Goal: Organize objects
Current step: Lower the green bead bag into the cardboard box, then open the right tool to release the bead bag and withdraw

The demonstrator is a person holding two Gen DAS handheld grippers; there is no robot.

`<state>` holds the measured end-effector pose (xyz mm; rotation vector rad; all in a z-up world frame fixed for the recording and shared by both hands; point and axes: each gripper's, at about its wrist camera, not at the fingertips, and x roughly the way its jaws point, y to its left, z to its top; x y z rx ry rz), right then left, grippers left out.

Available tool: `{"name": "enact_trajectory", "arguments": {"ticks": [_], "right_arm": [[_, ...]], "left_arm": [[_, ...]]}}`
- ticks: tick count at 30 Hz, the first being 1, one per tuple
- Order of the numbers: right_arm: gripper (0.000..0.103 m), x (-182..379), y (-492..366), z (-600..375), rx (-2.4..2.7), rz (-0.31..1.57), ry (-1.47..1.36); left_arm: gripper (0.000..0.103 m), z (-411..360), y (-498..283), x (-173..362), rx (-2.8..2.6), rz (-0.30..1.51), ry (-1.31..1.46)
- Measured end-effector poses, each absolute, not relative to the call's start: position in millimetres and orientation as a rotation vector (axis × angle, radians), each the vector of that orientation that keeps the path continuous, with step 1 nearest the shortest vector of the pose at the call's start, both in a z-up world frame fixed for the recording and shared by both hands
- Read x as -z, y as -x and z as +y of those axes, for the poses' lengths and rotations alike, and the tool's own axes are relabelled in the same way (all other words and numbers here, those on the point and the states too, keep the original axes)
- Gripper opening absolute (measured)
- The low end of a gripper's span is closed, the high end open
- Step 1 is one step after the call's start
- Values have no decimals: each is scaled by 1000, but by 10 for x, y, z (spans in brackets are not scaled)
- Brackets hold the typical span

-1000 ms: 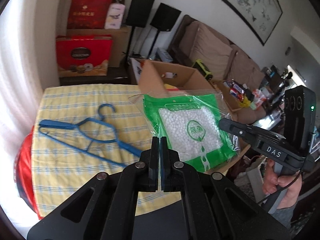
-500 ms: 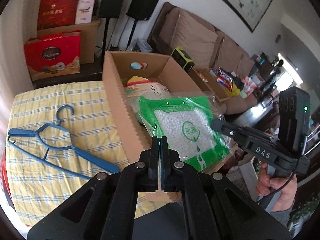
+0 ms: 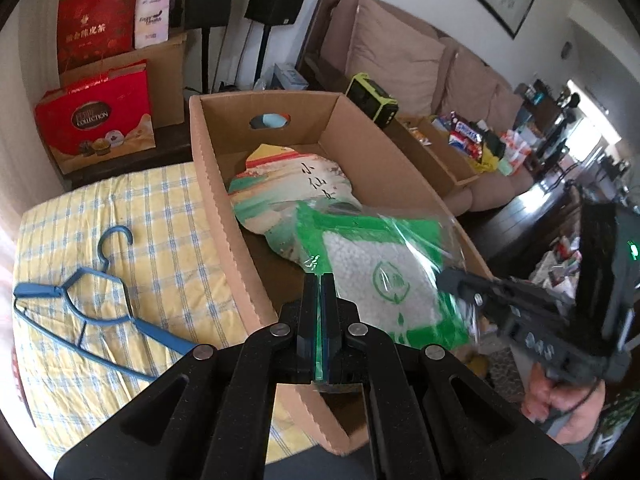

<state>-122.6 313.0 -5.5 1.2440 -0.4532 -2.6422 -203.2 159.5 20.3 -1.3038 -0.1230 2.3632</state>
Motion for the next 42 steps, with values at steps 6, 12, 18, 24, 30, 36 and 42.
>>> {"name": "enact_trajectory", "arguments": {"ticks": [6, 12, 18, 24, 30, 36, 42], "right_arm": [[7, 199, 1248, 3006, 2588, -445, -1282], [7, 317, 1278, 2768, 2519, -409, -1305], [7, 489, 1276, 2480, 2483, -233, -1409], [11, 521, 1300, 2441, 2486, -183, -1451], [26, 493, 1280, 2506, 2510, -219, -1451], [33, 273, 1207, 2580, 2559, -264, -1390], [57, 44, 1199, 2537, 2630, -226, -1324]], "left_arm": [[1, 1699, 2408, -220, -2371, -108, 1345], [0, 1977, 2617, -112, -2293, -60, 1385], [0, 2206, 2575, -43, -2299, 56, 1376], [0, 2036, 2517, -75, -2305, 34, 1381], [0, 1691, 2509, -172, -2326, -50, 1381], [15, 1422, 2391, -236, -2355, -65, 1375], [47, 1150, 2190, -255, -2419, -59, 1354]]}}
